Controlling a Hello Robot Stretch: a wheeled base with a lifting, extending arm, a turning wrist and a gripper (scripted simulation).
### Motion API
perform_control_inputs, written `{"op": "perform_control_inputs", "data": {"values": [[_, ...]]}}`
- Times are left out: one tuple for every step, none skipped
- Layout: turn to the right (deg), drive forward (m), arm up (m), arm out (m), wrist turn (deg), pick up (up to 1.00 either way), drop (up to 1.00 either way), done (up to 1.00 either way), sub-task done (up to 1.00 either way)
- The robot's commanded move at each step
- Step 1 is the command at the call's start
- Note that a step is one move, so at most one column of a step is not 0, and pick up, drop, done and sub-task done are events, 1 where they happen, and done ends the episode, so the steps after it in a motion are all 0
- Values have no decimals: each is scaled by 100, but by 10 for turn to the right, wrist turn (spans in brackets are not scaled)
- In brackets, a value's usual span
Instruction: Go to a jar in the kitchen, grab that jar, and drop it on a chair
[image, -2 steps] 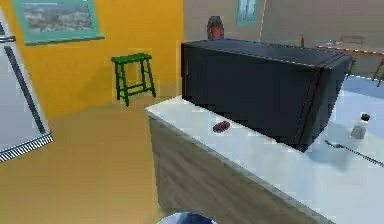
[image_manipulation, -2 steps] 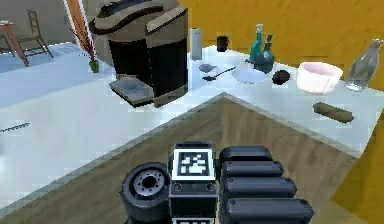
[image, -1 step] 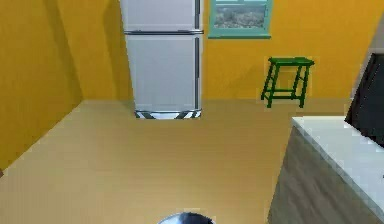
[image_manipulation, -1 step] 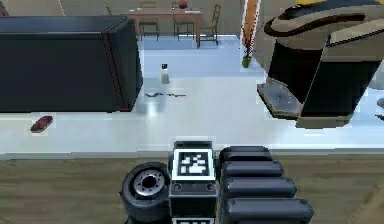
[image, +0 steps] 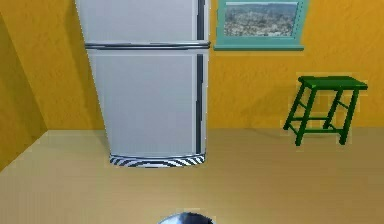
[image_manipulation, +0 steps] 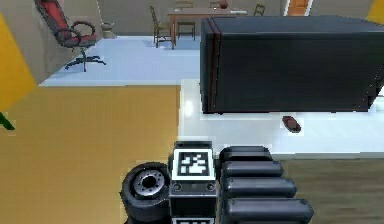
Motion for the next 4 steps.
{"op": "perform_control_inputs", "data": {"values": [[-30,0,0,0,0,0,0,0,0],[0,25,0,0,0,0,0,0,0],[360,0,0,0,0,0,0,0,0],[0,45,0,0,0,0,0,0,0]]}}
